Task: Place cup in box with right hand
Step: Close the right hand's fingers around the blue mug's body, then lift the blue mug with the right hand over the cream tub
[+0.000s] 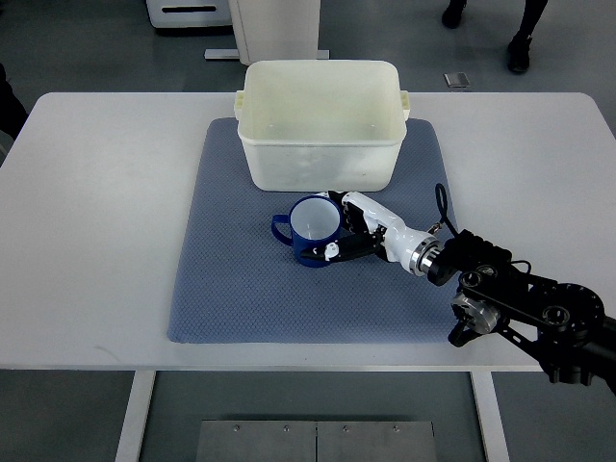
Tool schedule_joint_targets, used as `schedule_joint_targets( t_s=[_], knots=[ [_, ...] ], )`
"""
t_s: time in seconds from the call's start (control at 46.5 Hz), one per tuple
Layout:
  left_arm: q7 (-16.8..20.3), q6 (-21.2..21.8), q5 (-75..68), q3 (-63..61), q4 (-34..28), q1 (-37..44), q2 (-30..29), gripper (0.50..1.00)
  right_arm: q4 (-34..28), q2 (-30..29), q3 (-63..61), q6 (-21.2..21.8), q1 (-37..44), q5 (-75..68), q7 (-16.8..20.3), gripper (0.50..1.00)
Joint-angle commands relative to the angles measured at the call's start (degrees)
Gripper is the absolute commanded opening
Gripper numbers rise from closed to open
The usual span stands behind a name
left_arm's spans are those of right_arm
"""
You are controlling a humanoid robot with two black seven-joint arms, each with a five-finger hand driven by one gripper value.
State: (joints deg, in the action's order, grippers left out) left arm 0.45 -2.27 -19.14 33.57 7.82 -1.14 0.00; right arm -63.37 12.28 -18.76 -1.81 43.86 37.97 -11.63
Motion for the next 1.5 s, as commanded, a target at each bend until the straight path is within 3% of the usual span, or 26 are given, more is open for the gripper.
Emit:
schedule_joint_targets(
  t_s=[0.0, 0.43, 0.645, 0.881, 1.139, 1.482],
  knots=[
    [-0.01, -0.01, -0.02, 0.0, 0.0, 0.0, 0.0, 1.0, 0.0, 0.03, 0.56, 0.14, 0.0, 0.0, -1.02, 0.5],
    [-0.01, -0.01, -0.02, 0.0, 0.0, 0.0, 0.0, 1.0, -0.35, 0.29, 0.74, 1.1, 1.05, -0.08, -3.92, 0.5],
    [-0.01, -0.01, -0.02, 0.0, 0.0, 0.0, 0.0, 1.0, -4.48, 6.61, -2.59, 4.09, 4.04, -0.26, -3.75, 0.5],
    [-0.01, -0.01, 0.06, 0.0, 0.0, 0.0, 0.0, 1.0, -5.8, 10.66, -9.36, 10.42, 7.12, -2.37, -1.82, 0.5],
    [-0.01, -0.01, 0.06, 0.0, 0.0, 0.0, 0.0, 1.0, -3.35, 10.05, -12.09, 9.54, 11.07, -4.3, 1.26, 0.5],
    [-0.01, -0.01, 0.06, 0.0, 0.0, 0.0, 0.0, 1.0, 8.17, 2.23, -12.88, 3.92, 15.29, -4.92, 3.28, 0.5]
  ],
)
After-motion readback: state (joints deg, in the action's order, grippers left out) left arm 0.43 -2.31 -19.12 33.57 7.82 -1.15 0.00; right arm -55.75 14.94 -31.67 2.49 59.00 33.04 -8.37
